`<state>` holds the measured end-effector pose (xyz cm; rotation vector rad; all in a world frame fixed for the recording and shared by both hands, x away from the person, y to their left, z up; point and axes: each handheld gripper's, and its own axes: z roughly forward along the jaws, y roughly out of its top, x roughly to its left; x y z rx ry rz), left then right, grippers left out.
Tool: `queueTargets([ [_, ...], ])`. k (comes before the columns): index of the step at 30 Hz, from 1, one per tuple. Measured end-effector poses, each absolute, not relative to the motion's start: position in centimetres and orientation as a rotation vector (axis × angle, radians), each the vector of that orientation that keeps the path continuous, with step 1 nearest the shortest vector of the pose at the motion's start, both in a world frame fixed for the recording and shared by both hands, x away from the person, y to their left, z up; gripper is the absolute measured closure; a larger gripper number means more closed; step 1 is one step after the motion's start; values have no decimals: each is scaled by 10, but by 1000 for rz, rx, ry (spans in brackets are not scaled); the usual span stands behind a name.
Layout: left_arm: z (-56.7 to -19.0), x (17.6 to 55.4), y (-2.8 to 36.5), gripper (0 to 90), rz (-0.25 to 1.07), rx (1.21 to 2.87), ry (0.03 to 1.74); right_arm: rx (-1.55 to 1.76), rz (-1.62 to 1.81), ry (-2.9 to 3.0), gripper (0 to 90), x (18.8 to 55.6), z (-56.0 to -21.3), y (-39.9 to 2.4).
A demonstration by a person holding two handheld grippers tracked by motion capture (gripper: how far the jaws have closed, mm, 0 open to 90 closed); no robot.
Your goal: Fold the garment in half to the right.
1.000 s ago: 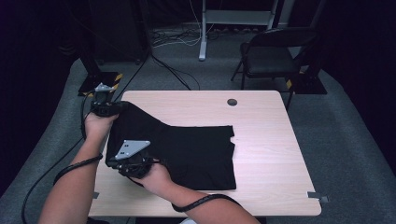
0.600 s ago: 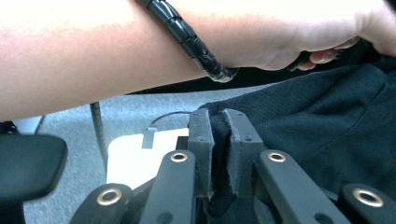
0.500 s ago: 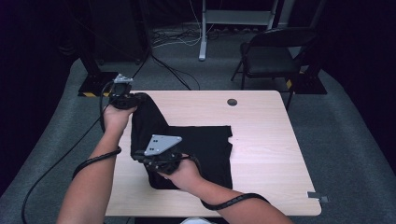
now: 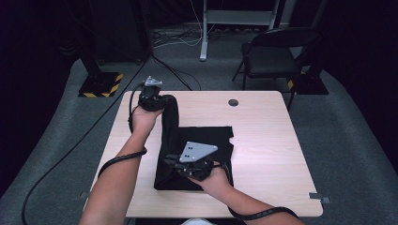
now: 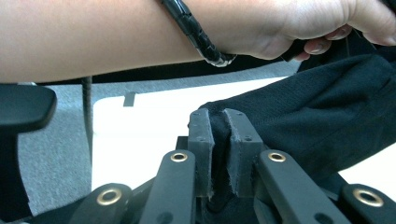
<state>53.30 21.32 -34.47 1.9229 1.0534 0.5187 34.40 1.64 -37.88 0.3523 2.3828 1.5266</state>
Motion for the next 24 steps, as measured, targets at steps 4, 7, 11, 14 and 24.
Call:
queueTargets([
  [4, -351, 537, 195, 802, 499, 1955, 1028, 396, 1529, 2381, 814, 341, -386, 5],
  [7, -353, 539, 188, 802, 494, 1963, 1018, 418, 1534, 2379, 814, 341, -389, 1],
  [11, -356, 541, 175, 802, 481, 1972, 1004, 439, 1540, 2369, 814, 340, -390, -7],
  [14, -359, 543, 167, 801, 473, 1985, 992, 457, 1535, 2364, 814, 339, -393, -13],
  [24, -370, 549, 146, 800, 441, 2013, 969, 501, 1496, 2362, 813, 335, -398, -31],
])
